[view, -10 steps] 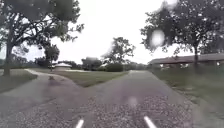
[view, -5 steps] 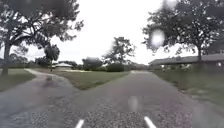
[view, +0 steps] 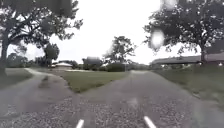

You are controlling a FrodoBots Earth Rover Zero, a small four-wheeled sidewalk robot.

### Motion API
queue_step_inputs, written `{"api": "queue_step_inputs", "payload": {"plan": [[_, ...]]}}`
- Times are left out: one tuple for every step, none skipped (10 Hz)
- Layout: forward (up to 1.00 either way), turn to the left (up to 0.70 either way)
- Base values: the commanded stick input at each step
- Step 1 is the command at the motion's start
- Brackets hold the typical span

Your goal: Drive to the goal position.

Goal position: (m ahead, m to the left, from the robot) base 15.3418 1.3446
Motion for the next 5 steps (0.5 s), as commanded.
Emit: {"api": "queue_step_inputs", "payload": {"plan": [[0.70, -0.34], [0.70, -0.34], [0.70, -0.34], [0.70, -0.34], [0.70, -0.28]]}}
